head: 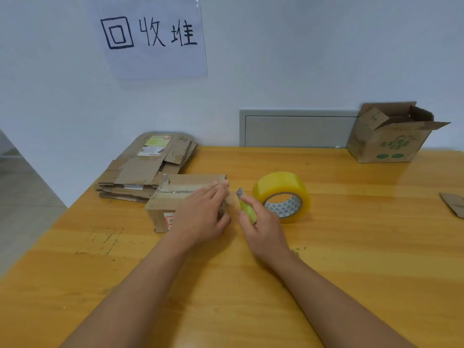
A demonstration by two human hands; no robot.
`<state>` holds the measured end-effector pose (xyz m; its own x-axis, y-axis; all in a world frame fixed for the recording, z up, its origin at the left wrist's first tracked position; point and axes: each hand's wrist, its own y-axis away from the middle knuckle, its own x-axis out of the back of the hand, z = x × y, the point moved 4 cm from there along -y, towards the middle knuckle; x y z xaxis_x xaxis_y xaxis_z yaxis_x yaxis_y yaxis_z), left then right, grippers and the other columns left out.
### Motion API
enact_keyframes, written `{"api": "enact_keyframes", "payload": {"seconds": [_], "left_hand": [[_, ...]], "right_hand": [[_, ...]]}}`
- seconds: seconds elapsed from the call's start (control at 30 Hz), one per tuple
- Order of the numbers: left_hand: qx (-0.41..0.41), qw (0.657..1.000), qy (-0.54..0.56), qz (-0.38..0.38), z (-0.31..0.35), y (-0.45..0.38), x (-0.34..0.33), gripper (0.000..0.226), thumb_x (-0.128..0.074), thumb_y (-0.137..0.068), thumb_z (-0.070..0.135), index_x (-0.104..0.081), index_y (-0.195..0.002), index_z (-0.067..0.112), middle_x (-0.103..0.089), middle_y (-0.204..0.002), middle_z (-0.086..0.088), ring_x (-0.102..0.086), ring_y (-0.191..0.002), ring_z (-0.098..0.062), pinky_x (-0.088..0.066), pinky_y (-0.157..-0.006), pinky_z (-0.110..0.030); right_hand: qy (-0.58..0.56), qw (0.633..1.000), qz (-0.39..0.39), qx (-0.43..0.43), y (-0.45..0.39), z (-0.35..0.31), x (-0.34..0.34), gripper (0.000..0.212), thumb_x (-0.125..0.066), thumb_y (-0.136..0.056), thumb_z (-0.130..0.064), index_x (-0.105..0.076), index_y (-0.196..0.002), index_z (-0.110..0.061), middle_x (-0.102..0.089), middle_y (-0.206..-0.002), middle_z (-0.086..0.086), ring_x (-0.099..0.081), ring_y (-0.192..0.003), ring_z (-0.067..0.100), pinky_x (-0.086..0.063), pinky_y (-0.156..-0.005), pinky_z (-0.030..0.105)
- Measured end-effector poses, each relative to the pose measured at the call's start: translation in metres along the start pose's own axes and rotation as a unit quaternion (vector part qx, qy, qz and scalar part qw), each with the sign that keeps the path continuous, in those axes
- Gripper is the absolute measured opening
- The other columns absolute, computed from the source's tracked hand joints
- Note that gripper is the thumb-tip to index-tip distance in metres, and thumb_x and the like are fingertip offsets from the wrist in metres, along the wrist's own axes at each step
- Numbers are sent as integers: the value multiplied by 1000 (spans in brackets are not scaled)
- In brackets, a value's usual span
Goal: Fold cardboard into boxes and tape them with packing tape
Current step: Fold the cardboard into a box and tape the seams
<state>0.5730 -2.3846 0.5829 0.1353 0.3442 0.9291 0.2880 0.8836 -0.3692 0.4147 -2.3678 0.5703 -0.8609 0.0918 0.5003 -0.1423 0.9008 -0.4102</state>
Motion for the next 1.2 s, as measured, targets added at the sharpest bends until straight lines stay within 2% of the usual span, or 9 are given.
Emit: {"api": "enact_keyframes", "payload": {"seconds": [0.1, 0.4, 0.53, 0.7, 0.8, 0.87, 0.93, 1.07, 1.2], "left_hand": [[1, 1000, -5, 7, 1, 1, 2, 40, -60, -85, 40, -62, -121, 21, -53, -146, 5, -50, -135, -17, -47, -101, -35], [-3, 1000, -15, 9, 2, 1, 4, 45, -46, -84, 46, -63, -117, 22, -55, -144, 6, -53, -132, -16, -52, -94, -35], [-1, 1000, -11, 9, 3, 2, 4, 40, -58, -85, 42, -62, -120, 22, -54, -145, 6, -51, -134, -16, -50, -97, -36], [1, 1000, -8, 8, 2, 2, 3, 43, -60, -87, 42, -63, -123, 19, -53, -146, 4, -51, -134, -17, -47, -101, -36], [2, 1000, -4, -1, 2, 2, 4, 47, -49, -87, 46, -61, -124, 19, -51, -148, 5, -49, -136, -17, -44, -105, -37], [6, 1000, 2, -10, 4, 2, 7, 49, -44, -87, 47, -60, -125, 20, -48, -150, 6, -46, -138, -16, -44, -106, -37], [12, 1000, 12, -22, 6, 1, 9, 46, -48, -91, 43, -56, -131, 21, -42, -154, 8, -39, -142, -14, -40, -109, -34], [17, 999, 20, -44, 7, 1, 11, 47, -47, -96, 41, -47, -140, 25, -29, -160, 12, -27, -148, -10, -28, -116, -31], [10, 998, 36, -45, 10, 4, 16, 44, -52, -95, 37, -50, -137, 24, -31, -159, 13, -30, -147, -11, -34, -112, -33]], "right_hand": [[9, 1000, -13, -13, -2, 4, -2, 40, -55, -99, -23, -55, -139, -17, -70, -98, -2, -53, -57, 1, -39, -68, 26], [16, 999, -35, -30, -3, -1, -5, 46, -52, -101, -26, -47, -146, -19, -51, -71, -13, -41, -60, 5, -30, -57, 19], [24, 999, -35, -25, -2, -2, -2, 43, -53, -99, -24, -52, -142, -18, -71, -96, 12, -48, -74, 11, -34, -69, 25], [55, 993, -104, -17, 9, -8, -7, 49, -47, -92, -30, -55, -139, -18, -68, -123, 8, -59, -111, 26, -41, -91, 32], [63, 994, -89, -16, 10, -17, 4, 57, -40, -83, -36, -62, -132, -16, -72, -106, 5, -61, -89, 12, -41, -77, 24], [15, 997, -72, -36, 13, -17, 17, 52, -40, -84, -33, -69, -124, -17, -67, -86, -7, -53, -66, -4, -35, -64, 11], [-38, 994, -61, -80, 18, -6, 33, 38, -47, -89, -25, -72, -118, -19, -65, -81, -18, -53, -62, -7, -38, -61, 9], [-89, 960, -206, -167, 38, 19, 61, 27, -62, -92, -9, -63, -115, -25, -69, -72, -12, -59, -66, 1, -46, -66, 16], [101, 945, -286, -118, 47, 37, 77, 5, -65, -92, -31, -64, -97, -33, -68, -90, -13, -59, -89, 4, -49, -84, 28]]}}
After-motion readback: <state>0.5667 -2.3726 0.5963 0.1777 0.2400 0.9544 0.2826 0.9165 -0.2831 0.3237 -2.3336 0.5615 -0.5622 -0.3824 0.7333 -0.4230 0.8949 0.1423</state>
